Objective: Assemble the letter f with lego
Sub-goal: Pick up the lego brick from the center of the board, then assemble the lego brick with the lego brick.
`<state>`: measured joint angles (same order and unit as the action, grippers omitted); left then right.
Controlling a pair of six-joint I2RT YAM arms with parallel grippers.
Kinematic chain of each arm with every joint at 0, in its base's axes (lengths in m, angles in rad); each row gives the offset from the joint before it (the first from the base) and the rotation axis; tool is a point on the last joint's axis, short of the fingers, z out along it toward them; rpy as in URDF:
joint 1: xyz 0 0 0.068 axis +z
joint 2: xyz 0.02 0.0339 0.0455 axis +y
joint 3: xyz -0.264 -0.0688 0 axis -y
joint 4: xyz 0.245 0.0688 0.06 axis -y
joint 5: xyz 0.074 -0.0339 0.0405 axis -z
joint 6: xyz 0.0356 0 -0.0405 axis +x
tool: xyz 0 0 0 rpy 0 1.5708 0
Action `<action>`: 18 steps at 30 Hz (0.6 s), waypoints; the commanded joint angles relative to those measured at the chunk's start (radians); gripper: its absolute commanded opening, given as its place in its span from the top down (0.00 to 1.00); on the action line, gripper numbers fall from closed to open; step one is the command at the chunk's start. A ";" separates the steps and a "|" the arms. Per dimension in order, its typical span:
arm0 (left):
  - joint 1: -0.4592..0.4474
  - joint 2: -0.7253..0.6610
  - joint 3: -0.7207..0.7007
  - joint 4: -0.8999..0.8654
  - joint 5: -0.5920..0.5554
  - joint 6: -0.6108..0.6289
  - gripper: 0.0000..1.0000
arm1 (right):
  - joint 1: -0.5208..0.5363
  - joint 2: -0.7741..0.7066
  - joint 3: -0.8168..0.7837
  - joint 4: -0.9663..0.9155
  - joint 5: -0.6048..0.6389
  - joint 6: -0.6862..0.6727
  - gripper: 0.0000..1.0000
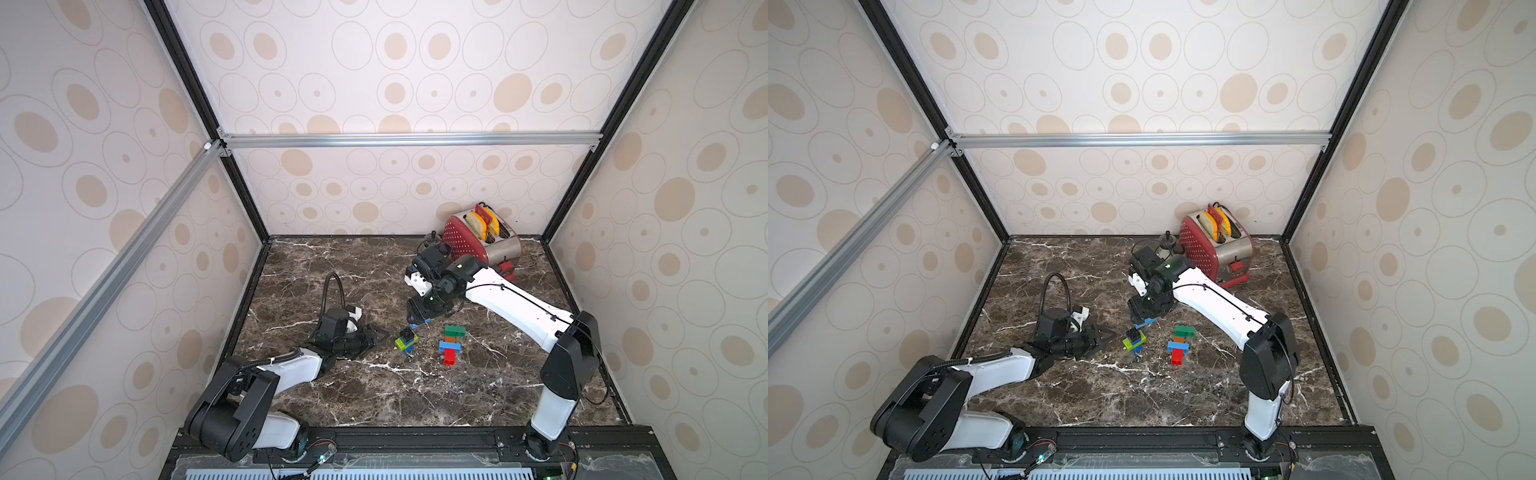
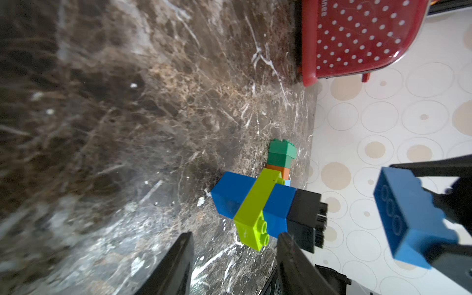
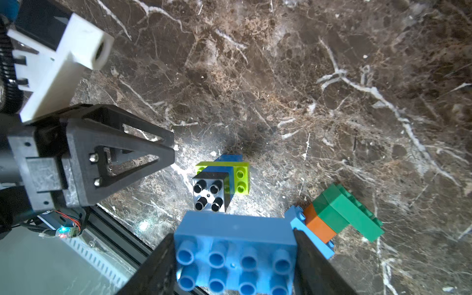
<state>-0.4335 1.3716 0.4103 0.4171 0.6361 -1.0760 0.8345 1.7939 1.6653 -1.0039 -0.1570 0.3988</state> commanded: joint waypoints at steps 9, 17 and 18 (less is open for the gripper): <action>-0.045 0.098 -0.016 0.256 0.054 -0.003 0.48 | 0.054 -0.015 -0.012 0.022 0.022 -0.009 0.41; -0.067 0.151 -0.031 0.339 0.063 -0.032 0.51 | 0.081 0.011 -0.013 0.005 0.062 -0.021 0.41; -0.067 0.147 -0.033 0.340 0.063 -0.032 0.51 | 0.082 0.014 -0.015 0.006 0.064 -0.022 0.41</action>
<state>-0.4919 1.5257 0.3801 0.6872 0.6876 -1.0904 0.9092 1.7950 1.6646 -0.9806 -0.1165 0.3870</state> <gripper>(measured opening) 0.494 0.663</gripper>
